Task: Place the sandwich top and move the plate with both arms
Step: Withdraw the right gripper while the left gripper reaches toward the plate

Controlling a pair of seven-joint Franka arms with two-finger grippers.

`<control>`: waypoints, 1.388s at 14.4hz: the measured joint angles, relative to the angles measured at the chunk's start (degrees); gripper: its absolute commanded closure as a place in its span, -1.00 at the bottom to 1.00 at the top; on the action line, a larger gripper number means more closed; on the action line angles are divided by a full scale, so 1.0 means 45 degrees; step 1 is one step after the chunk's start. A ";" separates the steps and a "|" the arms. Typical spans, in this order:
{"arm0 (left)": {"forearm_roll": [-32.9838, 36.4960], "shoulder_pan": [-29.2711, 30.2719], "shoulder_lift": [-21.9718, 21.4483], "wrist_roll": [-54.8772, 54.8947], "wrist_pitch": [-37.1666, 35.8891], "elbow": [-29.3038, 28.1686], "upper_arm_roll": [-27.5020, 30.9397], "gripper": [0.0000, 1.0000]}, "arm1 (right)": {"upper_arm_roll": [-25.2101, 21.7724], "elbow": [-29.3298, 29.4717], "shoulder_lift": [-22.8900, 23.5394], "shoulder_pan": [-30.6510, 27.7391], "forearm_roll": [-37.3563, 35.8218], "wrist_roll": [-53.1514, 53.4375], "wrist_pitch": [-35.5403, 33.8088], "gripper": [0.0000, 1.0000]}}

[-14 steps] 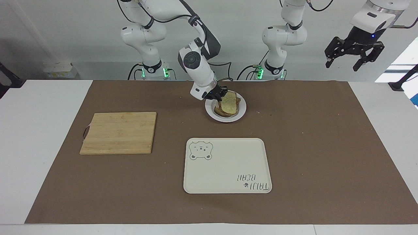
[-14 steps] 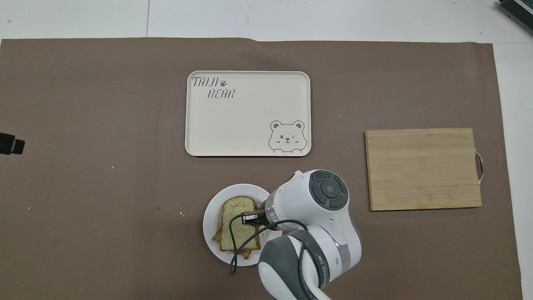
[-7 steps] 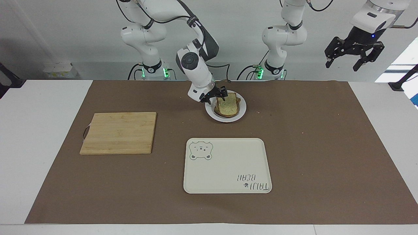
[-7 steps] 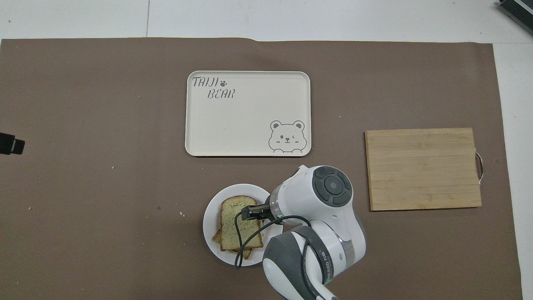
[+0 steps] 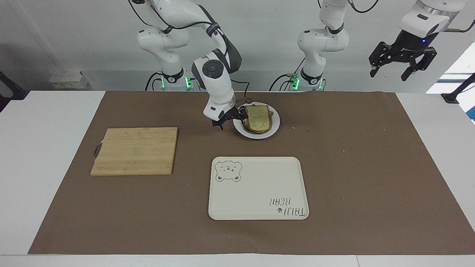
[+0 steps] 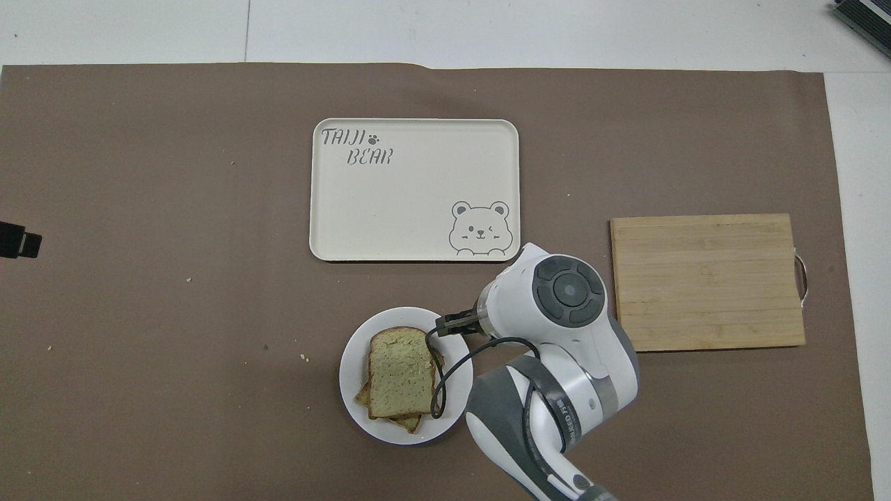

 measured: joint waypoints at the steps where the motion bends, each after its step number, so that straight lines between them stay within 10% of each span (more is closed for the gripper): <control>1: 0.0000 0.0000 0.0000 0.0000 0.0000 0.0000 0.0000 -1.00 | -0.0004 0.0125 -0.0007 -0.0251 -0.0133 -0.0030 -0.0021 -1.00; 12: 0.0000 0.0001 -0.0056 -0.0003 -0.0046 -0.0142 -0.0011 -1.00 | -0.0023 0.1521 -0.1528 -0.1077 -0.1224 0.0294 -0.2271 -1.00; 20: -0.2356 -0.0005 -0.0839 0.0015 0.1222 -0.2761 -0.0234 -1.00 | -0.0209 0.3207 -0.2694 -0.1908 -0.1236 0.0446 -0.4464 -1.00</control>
